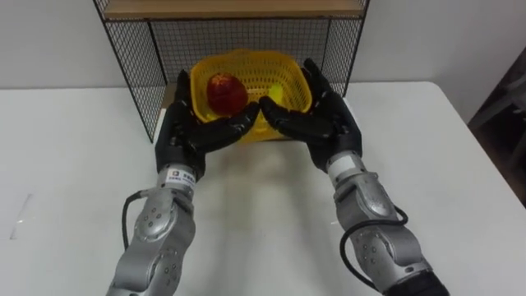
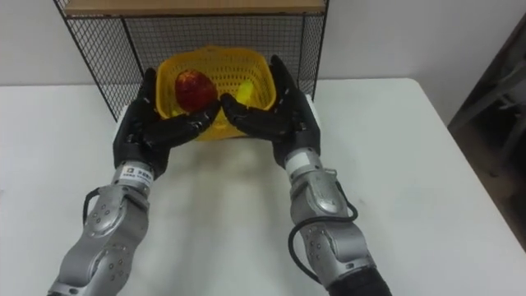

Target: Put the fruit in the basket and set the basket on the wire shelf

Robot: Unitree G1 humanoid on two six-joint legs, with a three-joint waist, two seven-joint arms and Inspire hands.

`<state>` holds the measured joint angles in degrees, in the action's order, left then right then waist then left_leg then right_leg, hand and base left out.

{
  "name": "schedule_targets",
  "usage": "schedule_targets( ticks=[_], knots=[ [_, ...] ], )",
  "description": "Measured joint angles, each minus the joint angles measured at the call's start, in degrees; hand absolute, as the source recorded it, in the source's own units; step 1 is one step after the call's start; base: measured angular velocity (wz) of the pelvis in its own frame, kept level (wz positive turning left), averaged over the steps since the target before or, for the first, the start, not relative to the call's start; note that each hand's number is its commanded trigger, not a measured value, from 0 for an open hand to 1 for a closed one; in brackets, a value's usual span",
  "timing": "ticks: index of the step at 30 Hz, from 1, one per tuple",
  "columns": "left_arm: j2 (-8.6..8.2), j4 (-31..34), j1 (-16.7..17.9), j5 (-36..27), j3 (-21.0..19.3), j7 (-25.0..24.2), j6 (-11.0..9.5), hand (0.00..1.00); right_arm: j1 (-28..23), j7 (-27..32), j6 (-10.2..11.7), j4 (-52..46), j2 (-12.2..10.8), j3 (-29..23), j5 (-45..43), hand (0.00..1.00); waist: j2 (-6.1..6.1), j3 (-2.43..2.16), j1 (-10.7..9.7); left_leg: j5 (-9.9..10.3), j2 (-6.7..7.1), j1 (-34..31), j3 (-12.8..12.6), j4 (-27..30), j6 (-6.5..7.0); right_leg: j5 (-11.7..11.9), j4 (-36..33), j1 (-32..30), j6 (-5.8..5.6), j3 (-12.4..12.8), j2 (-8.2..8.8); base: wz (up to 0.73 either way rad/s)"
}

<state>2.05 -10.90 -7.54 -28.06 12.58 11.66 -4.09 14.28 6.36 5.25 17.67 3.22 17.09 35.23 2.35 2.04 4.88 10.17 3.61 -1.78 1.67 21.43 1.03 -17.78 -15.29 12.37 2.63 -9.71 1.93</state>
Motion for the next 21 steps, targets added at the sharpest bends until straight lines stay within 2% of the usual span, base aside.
schedule_targets(
  ticks=[2,4,7,9,11,15,16,21],
  knots=[
    [-0.76,-1.1,-0.4,0.0,-0.1,0.7,1.2,0.0,0.5,1.0,-1.5,0.1,0.1,0.1,-0.3,0.0,-0.05,0.0,0.0,0.0,-0.03,0.8,0.0,-0.1,0.0,0.0,0.6,1.2,0.05,-0.1,0.01,0.04],
    [-1.32,-1.6,-0.5,0.0,-0.3,0.9,2.0,0.0,0.5,1.2,-1.9,0.4,0.1,-0.3,-0.5,0.0,-0.09,0.01,-0.1,0.0,-0.11,1.6,0.0,-0.3,-0.01,0.0,0.6,1.8,0.05,-0.2,0.06,0.0],
    [-1.6,-2.1,-1.4,0.0,-0.8,1.5,3.7,0.0,0.5,1.2,-3.0,0.8,0.2,-0.7,-0.5,0.0,-0.48,0.21,-0.7,0.0,-0.24,2.2,0.3,-0.1,-0.01,0.0,0.7,2.7,0.04,-1.2,0.17,0.06],
    [-1.65,-2.9,-1.7,0.3,-0.9,1.8,4.6,0.0,1.6,1.0,-4.0,3.1,0.2,-0.7,-0.5,0.0,-0.93,0.17,-1.5,0.1,-0.22,2.6,0.3,0.0,0.1,0.1,0.7,3.3,0.0,-1.4,0.2,0.06],
    [-1.81,-4.3,-1.8,0.7,-1.3,1.8,6.6,0.0,2.1,1.0,-5.6,5.3,0.3,-1.0,-0.4,0.0,-1.5,0.04,-1.6,0.1,-0.24,3.5,0.0,-0.2,0.21,0.1,0.6,4.0,-0.09,-1.4,0.27,0.0],
    [-1.75,-4.4,-1.9,0.8,-1.4,3.0,9.7,0.0,4.3,1.0,-7.4,10.1,0.0,-1.1,0.3,0.0,-1.63,-0.03,-2.4,0.1,-0.25,3.6,0.0,0.3,0.23,0.1,0.8,4.4,-0.1,-1.3,0.21,0.04],
    [-1.44,-4.5,-2.2,0.8,-1.8,3.4,10.7,0.0,5.0,1.0,-8.7,10.4,0.0,-1.3,0.5,0.0,-1.7,-0.08,-3.1,0.2,-0.17,3.5,0.2,0.6,0.25,0.1,0.8,4.4,-0.12,-1.5,0.17,0.05],
    [-1.64,-9.2,-7.6,1.2,-2.6,3.8,13.0,0.0,7.2,1.2,-11.4,11.0,0.0,-4.1,1.4,0.0,-2.16,-0.29,-3.3,0.3,0.02,3.4,0.2,1.3,0.42,0.2,0.9,4.7,-0.3,-1.5,0.09,0.01]
  ],
)
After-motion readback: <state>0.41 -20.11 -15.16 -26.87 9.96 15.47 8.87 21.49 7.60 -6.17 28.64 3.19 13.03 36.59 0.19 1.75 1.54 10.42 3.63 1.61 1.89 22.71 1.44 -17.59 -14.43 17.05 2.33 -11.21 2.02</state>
